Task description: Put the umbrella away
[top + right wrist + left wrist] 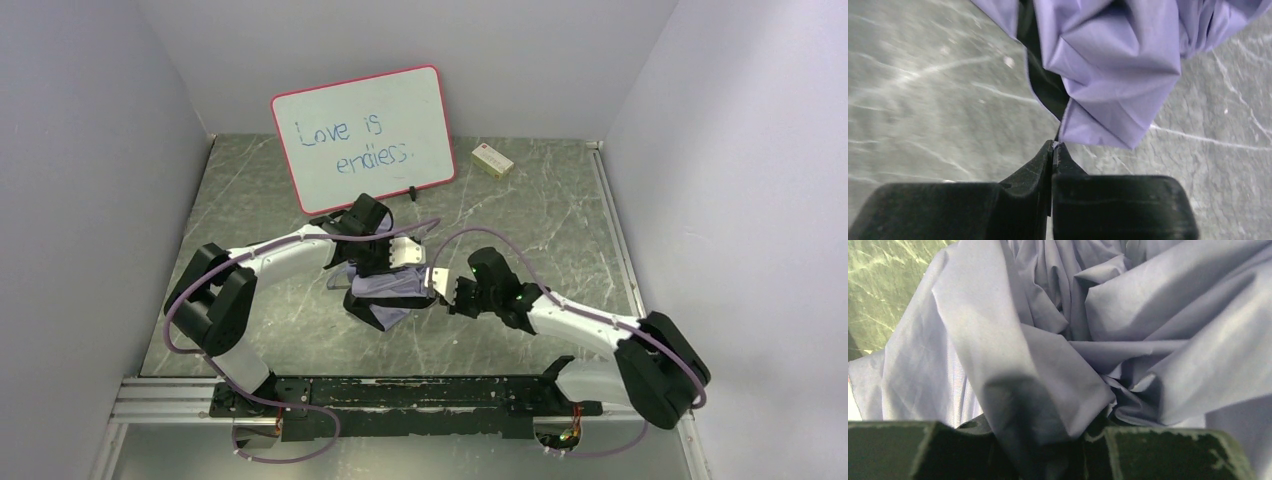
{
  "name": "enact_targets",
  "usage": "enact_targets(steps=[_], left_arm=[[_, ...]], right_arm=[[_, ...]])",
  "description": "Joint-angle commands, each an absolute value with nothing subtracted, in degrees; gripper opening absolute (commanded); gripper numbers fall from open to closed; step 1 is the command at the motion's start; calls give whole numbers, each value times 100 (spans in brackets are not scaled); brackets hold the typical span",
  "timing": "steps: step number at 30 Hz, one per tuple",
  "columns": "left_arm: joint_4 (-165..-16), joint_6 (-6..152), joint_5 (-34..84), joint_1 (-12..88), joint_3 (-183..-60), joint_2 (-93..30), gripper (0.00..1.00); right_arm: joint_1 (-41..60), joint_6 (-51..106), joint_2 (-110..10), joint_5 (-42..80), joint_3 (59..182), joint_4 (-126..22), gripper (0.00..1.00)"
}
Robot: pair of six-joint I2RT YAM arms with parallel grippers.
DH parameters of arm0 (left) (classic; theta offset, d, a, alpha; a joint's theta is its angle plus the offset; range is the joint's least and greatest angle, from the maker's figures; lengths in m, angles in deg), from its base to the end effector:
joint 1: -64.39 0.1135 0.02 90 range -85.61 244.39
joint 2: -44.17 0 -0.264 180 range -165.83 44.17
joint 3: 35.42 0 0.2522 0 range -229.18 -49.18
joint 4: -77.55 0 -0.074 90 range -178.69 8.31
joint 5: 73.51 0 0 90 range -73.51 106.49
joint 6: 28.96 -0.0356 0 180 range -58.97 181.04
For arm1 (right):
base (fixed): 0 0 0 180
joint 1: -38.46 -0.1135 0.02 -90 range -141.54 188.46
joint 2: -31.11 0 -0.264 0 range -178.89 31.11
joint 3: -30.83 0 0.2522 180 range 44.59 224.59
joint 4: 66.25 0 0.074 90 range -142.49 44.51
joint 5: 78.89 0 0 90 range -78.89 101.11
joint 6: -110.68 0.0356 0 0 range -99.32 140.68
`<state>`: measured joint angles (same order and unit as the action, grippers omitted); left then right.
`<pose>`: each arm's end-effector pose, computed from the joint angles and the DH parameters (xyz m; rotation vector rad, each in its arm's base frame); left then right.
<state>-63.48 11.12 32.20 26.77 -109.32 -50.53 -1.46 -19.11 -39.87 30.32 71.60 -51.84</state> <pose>0.2570 -0.2102 0.1935 1.8513 1.7938 -0.2788 0.1677 0.1556 0.1606 -1.6147 1.6778 0.3942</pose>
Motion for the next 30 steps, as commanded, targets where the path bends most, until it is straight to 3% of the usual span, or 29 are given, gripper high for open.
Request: enact_targets(steps=[1,20,30], left_arm=[[-6588,1158,3306,2754,-10907,-4871,9],[-6887,1540,3066,2765,-10893,-4880,9],[-7387,1951,2791,2766,-10859,-4900,8]], right_arm=[[-486,-942,-3308,3519,7421,-4679,1],[-2121,2507,-2241,4399,7984,-4106,0],[-3487,4195,-2961,3956,8277,-5655,0]])
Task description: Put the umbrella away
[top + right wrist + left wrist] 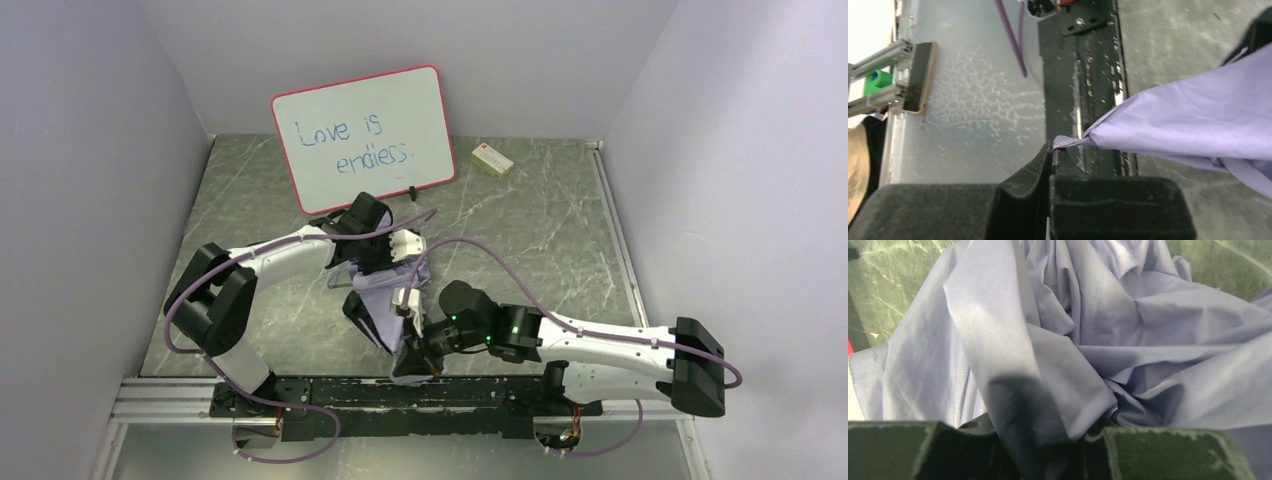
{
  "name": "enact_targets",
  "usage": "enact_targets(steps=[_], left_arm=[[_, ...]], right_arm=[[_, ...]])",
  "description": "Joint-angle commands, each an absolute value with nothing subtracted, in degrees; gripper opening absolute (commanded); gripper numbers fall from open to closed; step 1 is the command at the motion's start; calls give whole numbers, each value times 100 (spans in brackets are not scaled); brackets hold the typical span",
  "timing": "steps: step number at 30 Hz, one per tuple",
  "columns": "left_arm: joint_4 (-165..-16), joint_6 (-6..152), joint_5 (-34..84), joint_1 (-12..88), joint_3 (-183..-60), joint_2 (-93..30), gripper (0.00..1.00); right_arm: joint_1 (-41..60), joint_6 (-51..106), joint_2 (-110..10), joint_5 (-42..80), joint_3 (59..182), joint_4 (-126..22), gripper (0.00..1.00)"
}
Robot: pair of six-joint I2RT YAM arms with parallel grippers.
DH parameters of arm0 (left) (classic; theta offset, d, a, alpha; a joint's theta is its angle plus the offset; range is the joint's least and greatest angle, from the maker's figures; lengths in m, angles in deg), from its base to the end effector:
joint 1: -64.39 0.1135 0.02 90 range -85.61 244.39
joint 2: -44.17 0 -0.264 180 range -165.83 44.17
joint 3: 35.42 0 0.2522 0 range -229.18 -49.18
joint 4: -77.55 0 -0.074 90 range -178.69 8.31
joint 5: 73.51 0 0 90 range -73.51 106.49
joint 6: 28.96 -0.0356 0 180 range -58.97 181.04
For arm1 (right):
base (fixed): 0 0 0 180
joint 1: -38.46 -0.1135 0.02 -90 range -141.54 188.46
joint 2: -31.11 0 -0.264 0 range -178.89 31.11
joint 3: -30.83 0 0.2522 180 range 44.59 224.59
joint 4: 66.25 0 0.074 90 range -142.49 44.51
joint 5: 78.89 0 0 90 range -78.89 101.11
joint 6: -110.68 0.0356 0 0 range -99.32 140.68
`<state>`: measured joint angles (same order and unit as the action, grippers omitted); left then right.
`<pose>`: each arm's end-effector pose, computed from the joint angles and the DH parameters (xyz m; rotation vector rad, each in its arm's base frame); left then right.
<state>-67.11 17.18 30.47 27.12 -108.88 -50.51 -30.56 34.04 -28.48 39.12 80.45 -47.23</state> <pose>0.2625 -0.2106 0.1948 1.7186 1.8641 -0.2664 0.0657 0.2179 0.2464 -1.3702 1.8729 1.3218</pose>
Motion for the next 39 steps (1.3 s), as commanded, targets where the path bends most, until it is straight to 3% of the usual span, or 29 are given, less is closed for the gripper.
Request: enact_targets(steps=[1,10,22,28,30,33,35,39], left_arm=[[-7451,1996,2740,2767,-10859,-4906,8],[-7865,2228,2395,2763,-10833,-4961,7],[-7927,2250,2310,2715,-10792,-4963,7],[-7923,2219,2272,2678,-10772,-4978,7],[-7916,2223,2281,2670,-10778,-5001,7],[-7901,2223,2284,2664,-10794,-5041,7],[-7932,2207,2267,2656,-10764,-5043,7],[-7978,2186,2256,2634,-10728,-5049,7]], right_arm=[[-3616,4271,-2982,3939,8278,-5781,0],[-4002,5330,-2886,3109,8228,-5926,0],[-4371,5846,-2809,3382,8904,-5672,0],[-4395,6454,-2728,2092,8310,-4375,0],[-4380,6780,-2746,1340,8067,-3879,6],[-4373,7010,-2753,744,7840,-3545,28],[-4376,6911,-2702,519,7922,-3410,37],[-4380,6812,-2447,-438,8278,-2739,43]])
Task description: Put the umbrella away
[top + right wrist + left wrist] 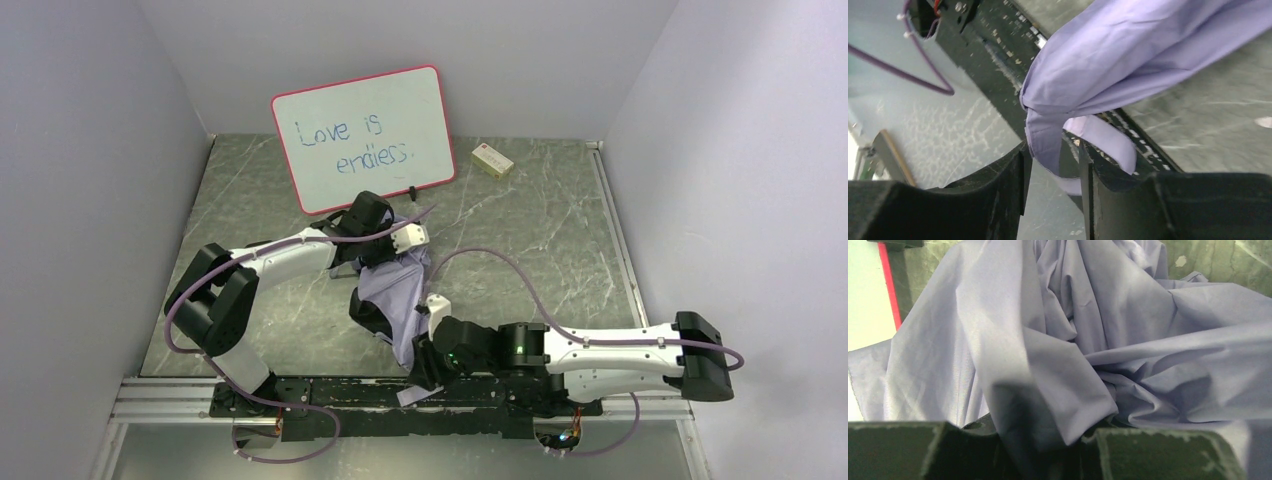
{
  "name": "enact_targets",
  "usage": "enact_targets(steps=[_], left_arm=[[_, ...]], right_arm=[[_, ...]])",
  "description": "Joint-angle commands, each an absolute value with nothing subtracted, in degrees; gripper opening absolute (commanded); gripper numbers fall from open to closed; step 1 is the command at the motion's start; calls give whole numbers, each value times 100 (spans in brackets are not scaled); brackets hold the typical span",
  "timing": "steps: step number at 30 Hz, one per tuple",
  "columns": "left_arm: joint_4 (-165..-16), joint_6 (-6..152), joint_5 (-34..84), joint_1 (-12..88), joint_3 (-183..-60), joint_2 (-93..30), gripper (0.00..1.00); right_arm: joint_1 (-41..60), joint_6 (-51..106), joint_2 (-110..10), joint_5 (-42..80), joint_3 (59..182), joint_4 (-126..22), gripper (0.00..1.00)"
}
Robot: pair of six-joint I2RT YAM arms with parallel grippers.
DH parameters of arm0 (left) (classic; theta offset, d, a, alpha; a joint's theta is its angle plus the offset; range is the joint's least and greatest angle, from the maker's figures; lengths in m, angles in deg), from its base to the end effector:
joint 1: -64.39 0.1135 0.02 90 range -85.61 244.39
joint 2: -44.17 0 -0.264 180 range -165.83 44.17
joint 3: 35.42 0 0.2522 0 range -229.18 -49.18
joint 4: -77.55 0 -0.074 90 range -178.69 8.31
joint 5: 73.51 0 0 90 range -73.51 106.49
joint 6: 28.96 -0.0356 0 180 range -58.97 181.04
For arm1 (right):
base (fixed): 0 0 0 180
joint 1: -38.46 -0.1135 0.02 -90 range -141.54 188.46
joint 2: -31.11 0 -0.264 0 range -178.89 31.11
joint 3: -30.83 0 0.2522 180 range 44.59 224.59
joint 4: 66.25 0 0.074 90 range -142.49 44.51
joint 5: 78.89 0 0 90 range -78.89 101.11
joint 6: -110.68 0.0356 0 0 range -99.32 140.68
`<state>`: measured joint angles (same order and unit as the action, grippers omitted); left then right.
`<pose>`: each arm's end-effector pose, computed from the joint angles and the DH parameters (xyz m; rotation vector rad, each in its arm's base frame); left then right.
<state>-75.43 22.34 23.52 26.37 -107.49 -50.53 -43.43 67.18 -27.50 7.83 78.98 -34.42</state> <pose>0.2693 -0.2161 0.1962 1.5531 1.8738 -0.1441 0.0319 0.2091 0.2194 -0.7461 2.4450 0.9857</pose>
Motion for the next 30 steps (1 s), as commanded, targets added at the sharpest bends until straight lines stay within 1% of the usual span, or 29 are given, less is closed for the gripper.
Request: enact_targets(steps=[1,3,6,12,15,18,20,21,22,24,26,30], left_arm=[[-7995,2184,2256,2626,-10723,-5049,7],[-8062,2183,2266,2604,-10682,-5043,7],[-8134,2152,2264,2551,-10617,-5026,7],[-8188,2100,2208,2494,-10563,-5054,7],[-8192,2079,2180,2493,-10548,-5087,7],[-8163,2061,2172,2484,-10565,-5124,7],[-8157,2048,2169,2484,-10569,-5144,7],[-8149,2046,2178,2484,-10576,-5152,6],[-8142,2043,2186,2484,-10582,-5150,7],[-8131,2039,2186,2476,-10583,-5155,7],[-8131,2034,2181,2475,-10571,-5144,7],[-8122,2008,2148,2467,-10553,-5107,6]], right_arm=[[-4373,6860,-2365,-771,8382,-2497,44],[-4379,6936,-2220,-1441,8572,-2027,45],[-4375,7082,-2022,-2001,8796,-1424,49],[-4375,7002,-1870,-2171,8870,-1259,51],[-4378,6946,-1971,-2061,8890,-1204,50],[-4376,6455,-2087,-1401,8927,-1393,41],[-4374,6095,-2101,-639,8872,-1704,39],[-4376,5901,-2089,-113,8815,-1904,39],[-4380,5693,-2066,676,8747,-2174,40],[-4386,5529,-2013,1716,8590,-2675,42],[-4400,5521,-1956,2238,8516,-3078,45],[-4471,5403,-1818,2583,8647,-3347,50]])
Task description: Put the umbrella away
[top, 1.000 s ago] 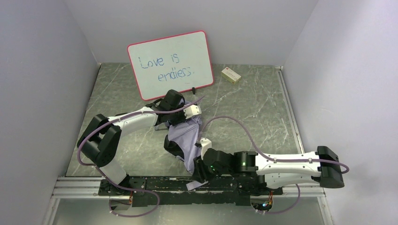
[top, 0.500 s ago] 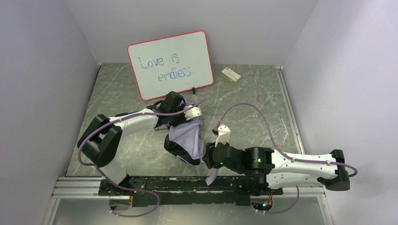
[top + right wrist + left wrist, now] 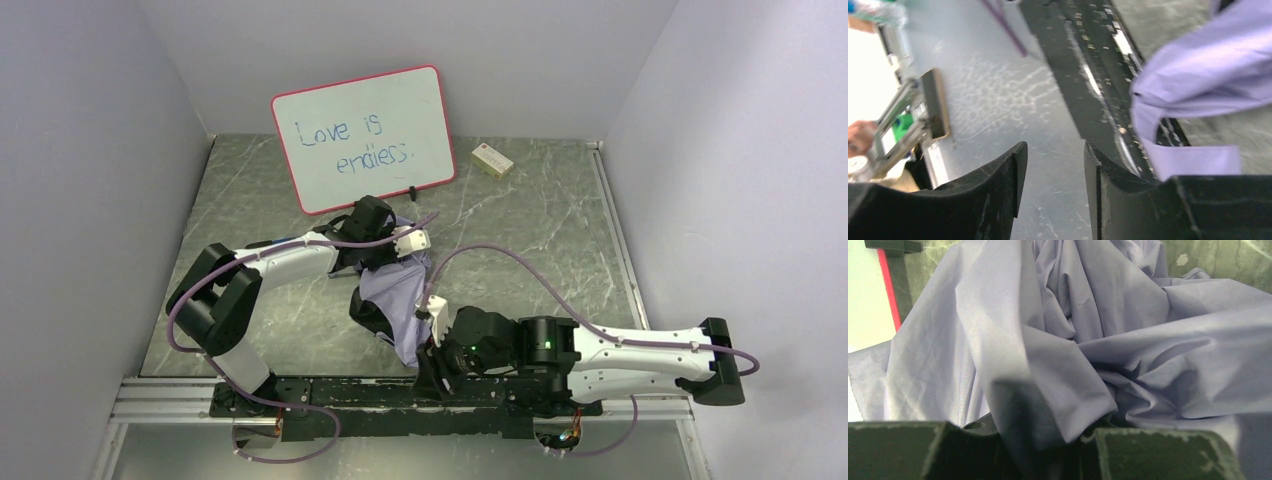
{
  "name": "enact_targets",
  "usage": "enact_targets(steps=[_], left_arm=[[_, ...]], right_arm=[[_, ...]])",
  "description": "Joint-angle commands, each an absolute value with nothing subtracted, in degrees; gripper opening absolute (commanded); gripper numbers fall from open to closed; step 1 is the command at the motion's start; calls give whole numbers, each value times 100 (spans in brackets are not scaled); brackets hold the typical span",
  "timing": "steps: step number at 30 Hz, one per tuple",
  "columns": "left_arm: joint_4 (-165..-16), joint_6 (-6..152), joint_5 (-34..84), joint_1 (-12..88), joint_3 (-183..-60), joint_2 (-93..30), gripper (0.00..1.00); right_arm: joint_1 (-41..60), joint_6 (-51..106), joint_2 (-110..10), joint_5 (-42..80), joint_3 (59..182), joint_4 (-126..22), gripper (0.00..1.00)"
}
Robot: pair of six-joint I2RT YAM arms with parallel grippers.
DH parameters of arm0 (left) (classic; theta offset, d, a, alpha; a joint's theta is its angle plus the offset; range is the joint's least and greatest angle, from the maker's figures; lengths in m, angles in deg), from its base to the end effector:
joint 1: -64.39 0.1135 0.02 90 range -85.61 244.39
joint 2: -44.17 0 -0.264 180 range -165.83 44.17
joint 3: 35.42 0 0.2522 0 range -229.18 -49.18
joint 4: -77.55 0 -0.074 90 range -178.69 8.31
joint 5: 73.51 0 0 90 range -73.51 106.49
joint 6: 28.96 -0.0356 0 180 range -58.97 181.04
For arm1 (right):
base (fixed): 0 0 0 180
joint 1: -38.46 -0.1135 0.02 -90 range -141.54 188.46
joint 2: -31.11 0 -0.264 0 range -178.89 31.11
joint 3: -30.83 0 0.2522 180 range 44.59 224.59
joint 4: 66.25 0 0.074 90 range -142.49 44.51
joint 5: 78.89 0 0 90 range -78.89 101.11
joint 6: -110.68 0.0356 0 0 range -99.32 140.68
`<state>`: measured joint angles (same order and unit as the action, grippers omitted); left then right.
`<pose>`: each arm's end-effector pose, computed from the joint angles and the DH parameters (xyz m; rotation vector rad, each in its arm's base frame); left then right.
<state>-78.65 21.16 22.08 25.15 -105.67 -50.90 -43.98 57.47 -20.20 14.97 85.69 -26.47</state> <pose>0.2647 -0.2207 0.1885 1.5735 1.8348 -0.1129 0.0233 0.1937 0.2704 -1.0044 2.2769 1.1307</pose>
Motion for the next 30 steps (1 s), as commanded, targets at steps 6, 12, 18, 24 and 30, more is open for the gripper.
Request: enact_targets(steps=[6,12,18,24,30], left_arm=[[-8134,1991,2098,2458,-10529,-5069,7],[-8141,1979,2103,2444,-10531,-5073,6],[-8184,1990,2105,2398,-10498,-5079,6],[-8151,1964,2072,2392,-10503,-5080,6],[-8118,1938,2051,2381,-10521,-5077,6]], right_arm=[[-4478,5242,-1706,1390,9135,-2607,51],[-4472,5909,-2110,-1553,9439,-1017,56],[-4045,6370,-2077,-1990,9182,-1413,55],[-3131,4374,-1752,908,8326,-2933,58],[-3134,2596,-966,2422,7507,-4497,62]])
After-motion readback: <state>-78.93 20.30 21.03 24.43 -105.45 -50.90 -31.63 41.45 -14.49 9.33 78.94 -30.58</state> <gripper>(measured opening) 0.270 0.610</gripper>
